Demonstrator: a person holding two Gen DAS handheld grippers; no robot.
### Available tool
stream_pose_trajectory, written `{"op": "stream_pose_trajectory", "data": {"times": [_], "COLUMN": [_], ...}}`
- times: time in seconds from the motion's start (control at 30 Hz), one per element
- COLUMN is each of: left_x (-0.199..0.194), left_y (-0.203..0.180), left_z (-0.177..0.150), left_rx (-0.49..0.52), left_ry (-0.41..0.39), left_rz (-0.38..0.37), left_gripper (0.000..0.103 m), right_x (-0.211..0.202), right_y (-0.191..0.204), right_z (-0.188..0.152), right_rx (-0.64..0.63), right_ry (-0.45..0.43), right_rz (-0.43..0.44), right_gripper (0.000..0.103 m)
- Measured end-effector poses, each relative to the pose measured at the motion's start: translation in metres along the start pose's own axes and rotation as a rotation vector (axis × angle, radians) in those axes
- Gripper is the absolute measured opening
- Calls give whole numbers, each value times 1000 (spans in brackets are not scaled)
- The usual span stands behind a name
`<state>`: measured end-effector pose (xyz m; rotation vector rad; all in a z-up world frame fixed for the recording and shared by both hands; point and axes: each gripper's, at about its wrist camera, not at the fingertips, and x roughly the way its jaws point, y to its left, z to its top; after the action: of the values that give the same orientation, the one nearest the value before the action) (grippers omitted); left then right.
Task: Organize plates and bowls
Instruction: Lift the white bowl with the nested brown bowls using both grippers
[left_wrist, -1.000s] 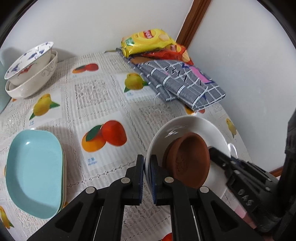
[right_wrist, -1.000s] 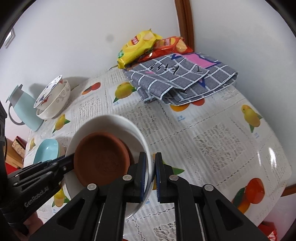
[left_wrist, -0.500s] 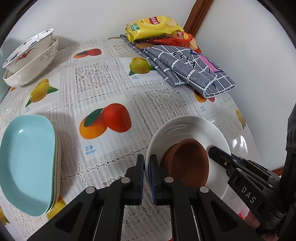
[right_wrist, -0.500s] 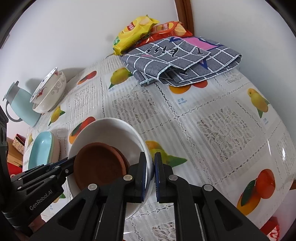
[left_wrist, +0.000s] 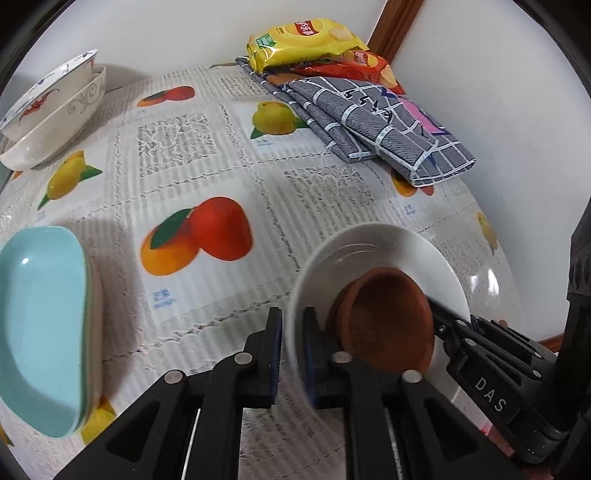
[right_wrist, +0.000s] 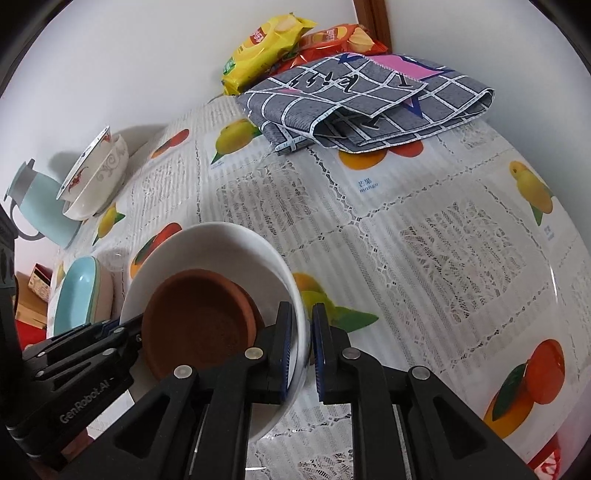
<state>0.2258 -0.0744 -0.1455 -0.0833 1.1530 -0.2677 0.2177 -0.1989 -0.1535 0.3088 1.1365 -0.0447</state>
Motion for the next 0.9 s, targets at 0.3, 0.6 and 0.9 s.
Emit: {"op": "stream_pose_trajectory", "data": {"times": [0.3,0.6,0.9], "left_x": [-9,-35,-57], "left_y": [-1,-4,-5], "left_z": [-1,2,7], "left_rx": [18,28,32], "left_ry": [-27,-76,-106], "left_rz": [7,2,7], "left_gripper": [10,10,10], "right_x": [-10,-33,-56], "right_y": [1,6,18], "right_z": [-3,0,8], "right_rx": [2,5,-15], "right_ry": [-38,-79,-114], "right_rz": [-3,14,21], "right_gripper": [10,10,10]}}
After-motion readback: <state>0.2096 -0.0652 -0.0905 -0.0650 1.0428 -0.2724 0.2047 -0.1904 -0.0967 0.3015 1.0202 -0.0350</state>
